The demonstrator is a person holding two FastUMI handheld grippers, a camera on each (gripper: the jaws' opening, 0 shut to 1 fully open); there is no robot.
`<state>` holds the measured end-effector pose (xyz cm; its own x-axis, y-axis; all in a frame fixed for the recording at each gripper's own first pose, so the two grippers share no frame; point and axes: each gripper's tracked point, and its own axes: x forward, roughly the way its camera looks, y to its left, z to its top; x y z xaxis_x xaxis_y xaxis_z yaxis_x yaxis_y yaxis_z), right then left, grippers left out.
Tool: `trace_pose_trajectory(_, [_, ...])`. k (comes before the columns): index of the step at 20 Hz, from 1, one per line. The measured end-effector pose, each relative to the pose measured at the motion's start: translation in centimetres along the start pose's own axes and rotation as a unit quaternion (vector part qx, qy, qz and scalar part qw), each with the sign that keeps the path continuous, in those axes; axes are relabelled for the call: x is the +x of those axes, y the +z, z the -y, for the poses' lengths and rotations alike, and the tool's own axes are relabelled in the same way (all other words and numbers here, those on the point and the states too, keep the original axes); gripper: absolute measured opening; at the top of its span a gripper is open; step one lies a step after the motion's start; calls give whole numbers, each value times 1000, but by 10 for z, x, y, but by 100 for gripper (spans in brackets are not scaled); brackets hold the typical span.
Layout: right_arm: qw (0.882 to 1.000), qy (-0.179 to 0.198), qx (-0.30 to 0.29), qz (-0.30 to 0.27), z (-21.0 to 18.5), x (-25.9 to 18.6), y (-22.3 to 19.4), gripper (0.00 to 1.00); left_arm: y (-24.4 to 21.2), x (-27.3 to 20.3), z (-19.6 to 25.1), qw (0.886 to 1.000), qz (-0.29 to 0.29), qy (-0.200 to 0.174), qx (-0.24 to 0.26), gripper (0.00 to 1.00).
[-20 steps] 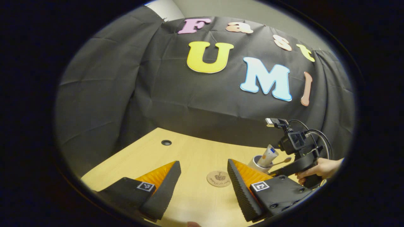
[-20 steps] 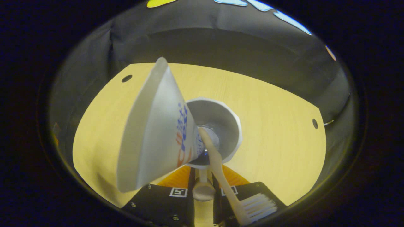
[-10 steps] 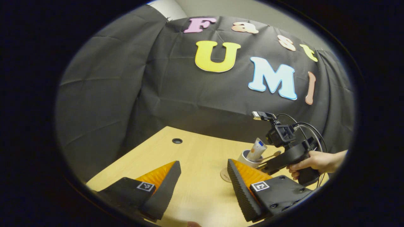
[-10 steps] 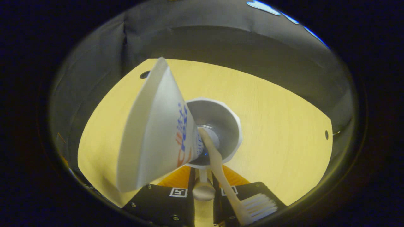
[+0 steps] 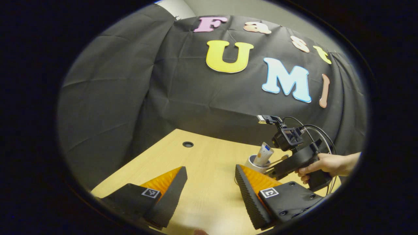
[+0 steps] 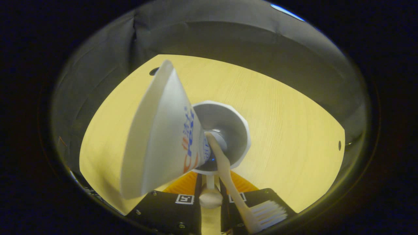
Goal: Put the toothbrush and toothpaste on the desktop into the cup, then pick up the cup and place it on the coaster on the desktop.
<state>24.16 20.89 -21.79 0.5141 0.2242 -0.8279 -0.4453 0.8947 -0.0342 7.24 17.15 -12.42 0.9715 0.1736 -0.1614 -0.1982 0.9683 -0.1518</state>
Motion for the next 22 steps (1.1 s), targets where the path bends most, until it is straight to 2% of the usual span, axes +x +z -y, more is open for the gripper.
trace_pose_trajectory(4, [1000,4,-1,3,-1,-2,1,22,-1,1,2,1000,-1,2,-1,97])
trace_pose_trajectory(5, [1000,0,-2,7,1,-2,1,22,-1,1,3,1000,0,1,-1,95])
trace_pose_trajectory(8, [1000,-3,-2,22,6,-13,4,44,2,-1,7,1000,1,0,5,95])
trace_pose_trajectory(9, [1000,0,3,25,5,-16,2,46,2,-2,8,1000,2,0,6,95])
trace_pose_trajectory(10, [999,4,10,30,4,-19,1,56,4,-5,11,1000,3,-1,7,95])
trace_pose_trajectory(11, [999,12,16,35,1,-23,-1,62,6,-5,13,1000,3,-2,7,97])
trace_pose_trajectory(12, [999,17,19,41,-2,-29,-2,72,5,-7,17,1000,3,-3,7,95])
trace_pose_trajectory(13, [998,20,21,47,-2,-34,-5,78,8,-8,21,1000,4,-5,8,97])
trace_pose_trajectory(14, [998,21,22,53,-1,-39,-6,90,10,-9,25,1000,5,-5,9,97])
trace_pose_trajectory(19, [993,19,61,103,16,-92,-23,91,22,-17,55,999,18,-18,32,95])
trace_pose_trajectory(20, [991,12,69,118,23,-105,-25,89,27,-18,63,999,22,-23,36,97])
trace_pose_trajectory(22, [985,-7,84,152,43,-134,-33,91,34,-21,81,998,27,-34,42,95])
